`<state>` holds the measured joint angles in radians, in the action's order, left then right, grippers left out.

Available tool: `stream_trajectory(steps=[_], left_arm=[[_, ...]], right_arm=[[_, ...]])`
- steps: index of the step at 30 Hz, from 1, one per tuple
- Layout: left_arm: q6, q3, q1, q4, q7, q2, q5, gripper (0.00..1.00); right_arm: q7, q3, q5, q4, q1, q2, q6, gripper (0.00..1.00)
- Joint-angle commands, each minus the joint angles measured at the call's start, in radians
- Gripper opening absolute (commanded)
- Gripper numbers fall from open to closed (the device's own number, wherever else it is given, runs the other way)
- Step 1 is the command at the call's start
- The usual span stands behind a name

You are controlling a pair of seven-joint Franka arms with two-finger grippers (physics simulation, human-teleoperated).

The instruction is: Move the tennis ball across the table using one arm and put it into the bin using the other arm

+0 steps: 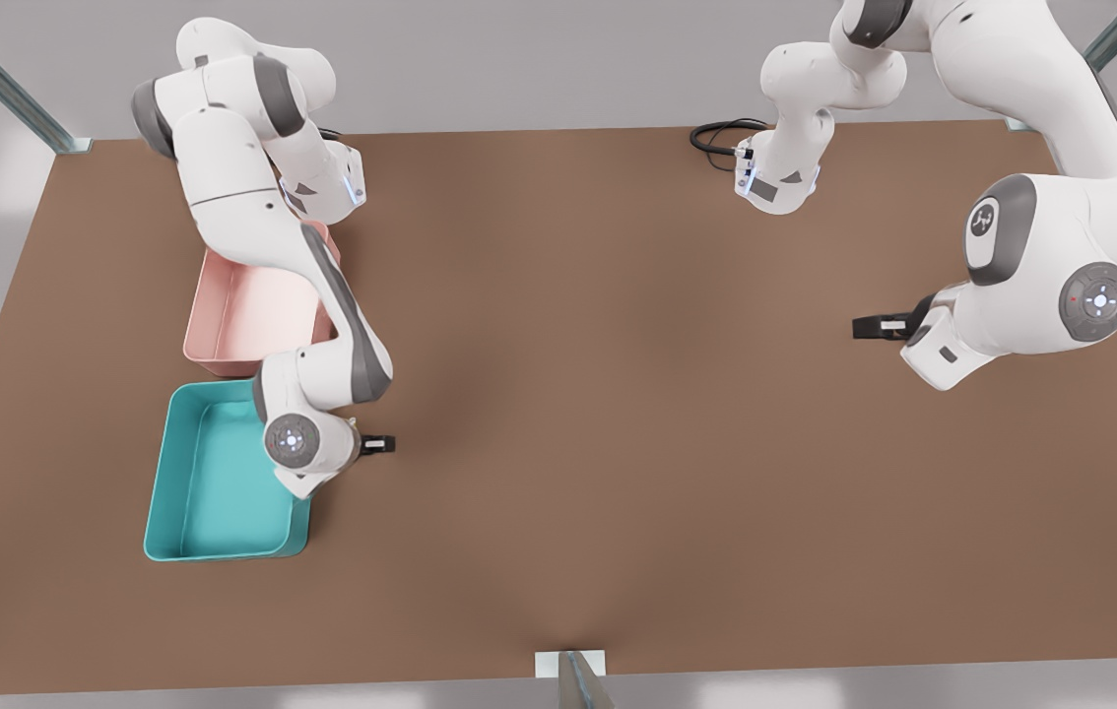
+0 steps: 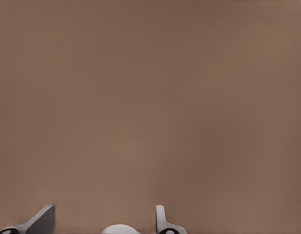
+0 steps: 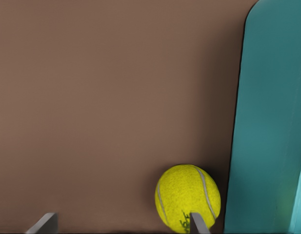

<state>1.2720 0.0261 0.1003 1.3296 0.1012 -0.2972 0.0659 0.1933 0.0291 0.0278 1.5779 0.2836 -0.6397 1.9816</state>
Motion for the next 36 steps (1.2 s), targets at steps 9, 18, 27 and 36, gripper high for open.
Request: stream_trajectory(steps=[9, 18, 27, 36], left_arm=[[-0.005, -0.018, -0.001, 0.0, 0.233, 0.001, 0.002, 1.0], [-0.011, -0.022, 0.002, 0.002, 0.235, 0.001, 0.0, 1.0], [-0.01, -0.034, -0.001, 0.005, 0.232, -0.01, -0.005, 1.0], [-0.006, -0.035, 0.001, 0.005, 0.235, -0.013, 0.0, 1.0]], right_arm=[[-1.345, 0.006, -0.134, -0.012, -0.012, 0.006, -0.041, 1.0], [-1.515, -0.003, -0.121, 0.004, -0.001, -0.023, -0.03, 1.0], [-1.531, -0.015, -0.131, 0.056, -0.004, -0.018, -0.026, 1.0], [-1.528, -0.014, -0.132, 0.07, -0.009, -0.024, -0.004, 1.0]])
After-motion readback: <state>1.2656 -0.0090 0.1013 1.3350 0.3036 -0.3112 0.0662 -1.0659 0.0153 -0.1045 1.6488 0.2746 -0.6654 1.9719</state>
